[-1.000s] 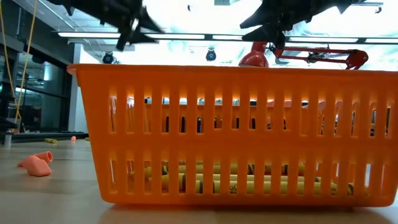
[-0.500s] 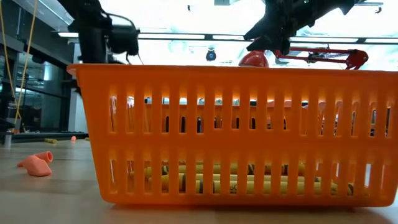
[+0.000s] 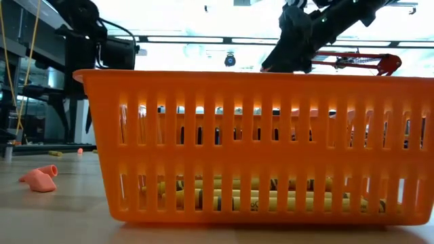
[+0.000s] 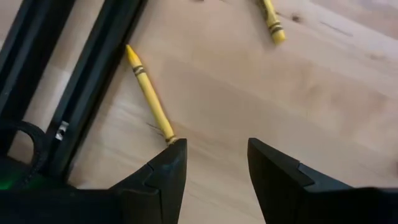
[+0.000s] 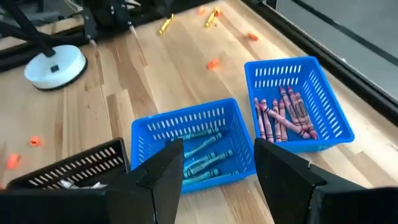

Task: Sort crayons
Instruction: Put the yellow crayon into the orange bin

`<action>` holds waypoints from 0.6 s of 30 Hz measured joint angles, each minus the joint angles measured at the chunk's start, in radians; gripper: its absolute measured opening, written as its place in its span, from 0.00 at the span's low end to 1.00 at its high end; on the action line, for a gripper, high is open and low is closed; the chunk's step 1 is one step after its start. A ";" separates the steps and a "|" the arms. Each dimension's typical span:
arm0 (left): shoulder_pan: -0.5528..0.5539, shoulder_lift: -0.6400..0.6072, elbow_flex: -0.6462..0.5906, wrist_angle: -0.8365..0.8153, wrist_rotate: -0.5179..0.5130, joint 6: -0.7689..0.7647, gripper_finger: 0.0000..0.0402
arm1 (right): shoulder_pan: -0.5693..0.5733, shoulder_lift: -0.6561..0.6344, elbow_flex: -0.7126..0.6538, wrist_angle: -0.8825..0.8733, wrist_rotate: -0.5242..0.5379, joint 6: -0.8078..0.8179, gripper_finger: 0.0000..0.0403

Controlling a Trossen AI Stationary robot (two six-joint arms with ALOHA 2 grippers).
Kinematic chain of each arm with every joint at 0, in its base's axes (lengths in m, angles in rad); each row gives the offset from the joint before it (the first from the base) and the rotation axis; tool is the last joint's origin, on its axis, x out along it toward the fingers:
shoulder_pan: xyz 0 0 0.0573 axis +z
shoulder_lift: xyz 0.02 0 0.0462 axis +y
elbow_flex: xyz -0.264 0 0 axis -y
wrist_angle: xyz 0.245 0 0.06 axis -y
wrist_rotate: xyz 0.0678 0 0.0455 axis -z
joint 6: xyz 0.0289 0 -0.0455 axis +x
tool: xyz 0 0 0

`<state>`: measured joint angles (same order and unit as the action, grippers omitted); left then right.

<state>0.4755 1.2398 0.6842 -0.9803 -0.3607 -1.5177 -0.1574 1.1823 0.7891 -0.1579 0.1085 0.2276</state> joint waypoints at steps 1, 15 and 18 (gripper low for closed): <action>0.004 0.006 0.000 -0.001 -0.001 0.000 0.39 | 0.000 0.009 0.000 0.004 0.000 0.000 0.47; 0.034 0.142 0.000 -0.049 0.019 -0.233 0.39 | 0.000 0.024 0.000 -0.004 -0.003 0.000 0.47; 0.032 0.170 0.000 -0.065 0.018 -0.302 0.39 | 0.000 0.024 0.000 -0.014 -0.003 0.000 0.47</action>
<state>0.5076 1.4096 0.6838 -1.0451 -0.3423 -1.8195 -0.1574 1.2064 0.7891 -0.1718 0.1055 0.2272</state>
